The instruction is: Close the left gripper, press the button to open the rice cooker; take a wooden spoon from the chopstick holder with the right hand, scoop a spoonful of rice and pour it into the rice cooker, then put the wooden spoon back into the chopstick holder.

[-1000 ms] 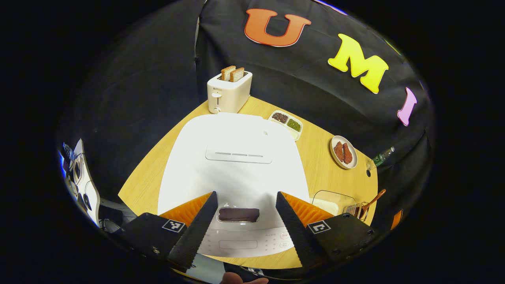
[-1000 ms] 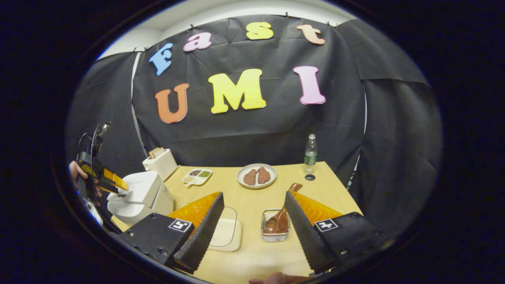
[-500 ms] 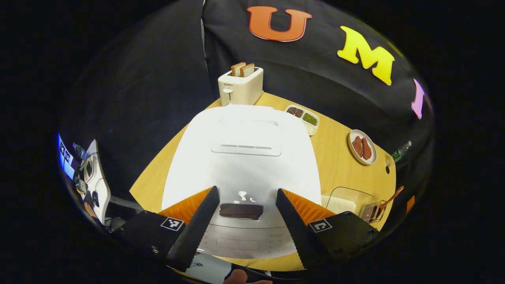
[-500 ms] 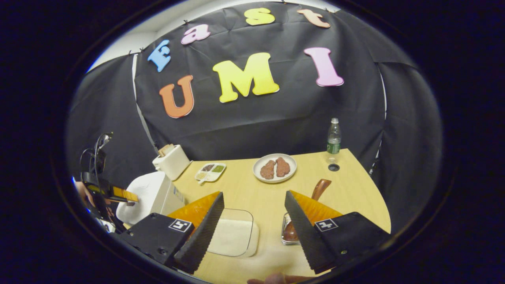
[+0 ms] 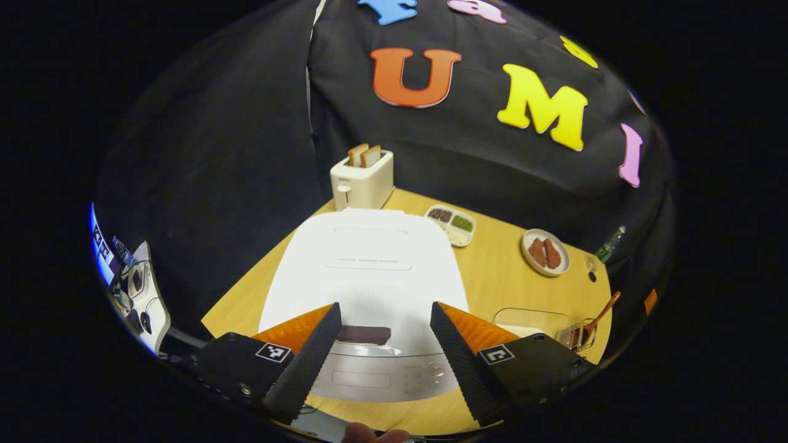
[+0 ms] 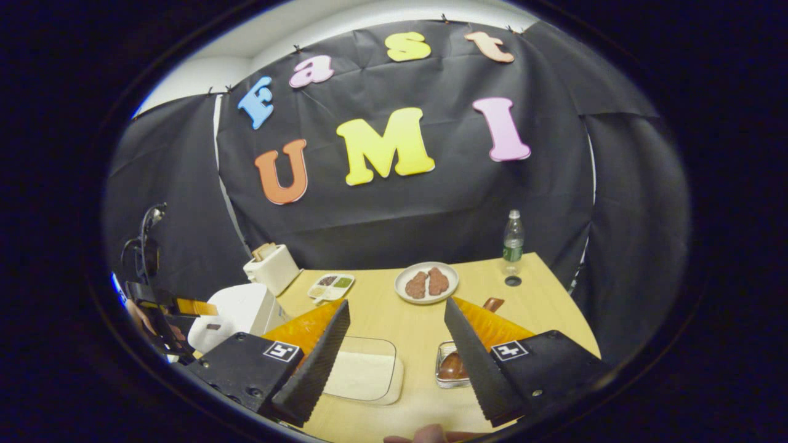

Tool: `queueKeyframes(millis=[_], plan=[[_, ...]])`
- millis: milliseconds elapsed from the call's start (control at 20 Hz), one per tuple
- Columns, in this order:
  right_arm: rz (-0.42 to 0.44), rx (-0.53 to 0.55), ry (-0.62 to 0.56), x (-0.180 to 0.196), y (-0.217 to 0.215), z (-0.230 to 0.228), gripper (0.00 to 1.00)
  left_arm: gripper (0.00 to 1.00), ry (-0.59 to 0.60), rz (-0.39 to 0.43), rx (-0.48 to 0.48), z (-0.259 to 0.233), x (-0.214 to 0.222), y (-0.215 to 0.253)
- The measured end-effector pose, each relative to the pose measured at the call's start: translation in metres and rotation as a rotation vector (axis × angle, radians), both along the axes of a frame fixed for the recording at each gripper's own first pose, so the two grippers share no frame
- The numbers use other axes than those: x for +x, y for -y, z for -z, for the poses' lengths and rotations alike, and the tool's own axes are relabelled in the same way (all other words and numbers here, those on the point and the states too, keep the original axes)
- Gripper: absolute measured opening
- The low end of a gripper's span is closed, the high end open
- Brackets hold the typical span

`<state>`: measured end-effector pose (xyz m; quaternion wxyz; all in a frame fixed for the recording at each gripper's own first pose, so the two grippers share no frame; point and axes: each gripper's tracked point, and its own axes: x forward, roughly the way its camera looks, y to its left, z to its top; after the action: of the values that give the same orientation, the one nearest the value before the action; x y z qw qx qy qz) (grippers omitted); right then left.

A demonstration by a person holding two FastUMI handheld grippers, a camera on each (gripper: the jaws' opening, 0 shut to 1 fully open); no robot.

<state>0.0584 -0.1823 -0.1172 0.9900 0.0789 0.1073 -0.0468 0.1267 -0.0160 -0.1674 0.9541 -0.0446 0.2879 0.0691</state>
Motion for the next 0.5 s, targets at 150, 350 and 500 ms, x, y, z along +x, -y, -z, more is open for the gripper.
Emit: queueKeyframes(millis=[150,350,500], plan=[[0.025,-0.048,0.071,-0.051,-0.017,-0.030,0.98,0.95,0.190,0.121,0.031,-0.055,-0.041,0.023],[0.057,-0.111,0.164,-0.121,-0.036,-0.066,0.99,0.94,0.370,0.228,0.035,-0.105,-0.113,0.048],[0.089,-0.145,0.215,-0.163,-0.044,-0.084,0.97,0.94,0.490,0.275,0.037,-0.139,-0.152,0.064]])
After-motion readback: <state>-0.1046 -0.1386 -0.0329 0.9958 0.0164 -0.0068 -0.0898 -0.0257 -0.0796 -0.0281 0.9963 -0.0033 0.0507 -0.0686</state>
